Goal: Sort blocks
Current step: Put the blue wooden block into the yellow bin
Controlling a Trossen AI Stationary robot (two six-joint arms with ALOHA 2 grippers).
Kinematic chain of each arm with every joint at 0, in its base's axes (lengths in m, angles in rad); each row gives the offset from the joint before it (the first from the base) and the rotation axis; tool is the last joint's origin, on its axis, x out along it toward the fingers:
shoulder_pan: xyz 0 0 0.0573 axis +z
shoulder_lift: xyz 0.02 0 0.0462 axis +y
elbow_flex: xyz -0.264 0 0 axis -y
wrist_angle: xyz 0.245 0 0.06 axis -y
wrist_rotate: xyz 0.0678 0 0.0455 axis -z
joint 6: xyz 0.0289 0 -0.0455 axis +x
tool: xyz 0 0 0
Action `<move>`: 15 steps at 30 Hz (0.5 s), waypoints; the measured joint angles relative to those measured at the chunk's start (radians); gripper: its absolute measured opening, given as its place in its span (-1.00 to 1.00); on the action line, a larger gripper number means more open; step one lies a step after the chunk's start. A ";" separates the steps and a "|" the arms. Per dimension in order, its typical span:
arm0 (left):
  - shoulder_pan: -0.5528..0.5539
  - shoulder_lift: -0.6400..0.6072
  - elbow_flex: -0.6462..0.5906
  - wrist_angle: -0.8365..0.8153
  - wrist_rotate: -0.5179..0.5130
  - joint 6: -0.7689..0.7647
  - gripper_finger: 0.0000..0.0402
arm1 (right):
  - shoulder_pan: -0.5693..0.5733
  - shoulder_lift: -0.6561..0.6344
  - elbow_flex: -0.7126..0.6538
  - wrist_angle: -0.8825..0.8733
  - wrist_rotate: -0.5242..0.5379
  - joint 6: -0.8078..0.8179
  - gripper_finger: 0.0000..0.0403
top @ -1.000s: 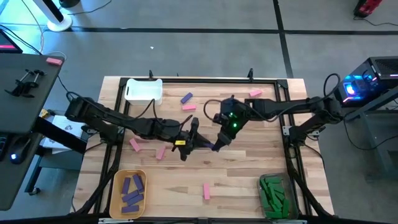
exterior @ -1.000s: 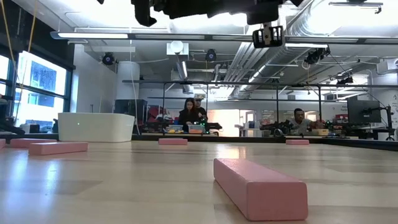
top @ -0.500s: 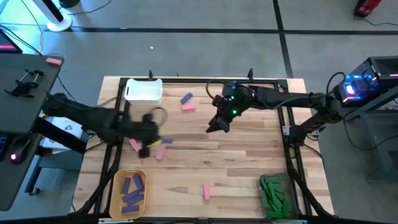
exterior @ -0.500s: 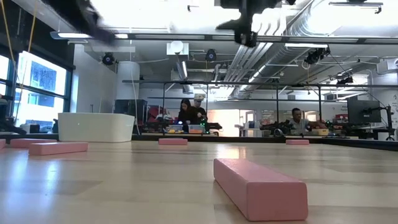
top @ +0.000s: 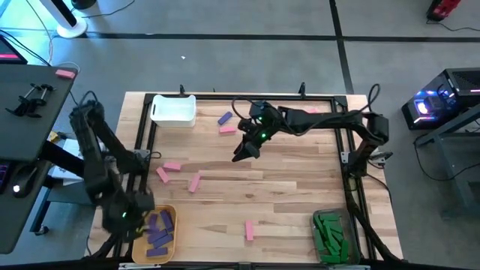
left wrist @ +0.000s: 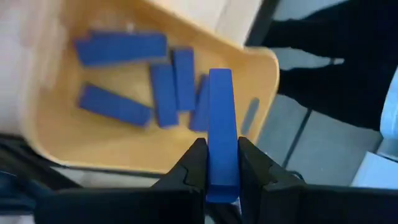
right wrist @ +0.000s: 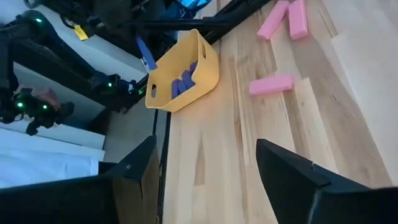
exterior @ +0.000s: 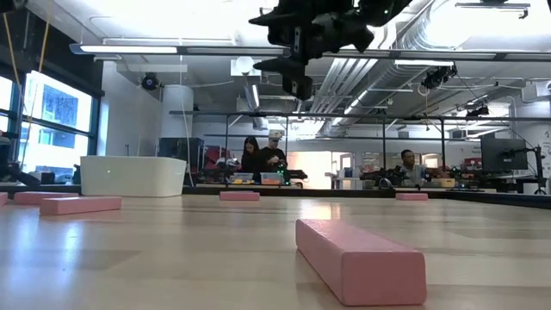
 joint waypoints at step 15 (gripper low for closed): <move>0.042 0.060 0.000 0.061 0.028 -0.214 -0.18 | -0.075 -0.010 0.000 0.010 -0.126 -0.017 0.00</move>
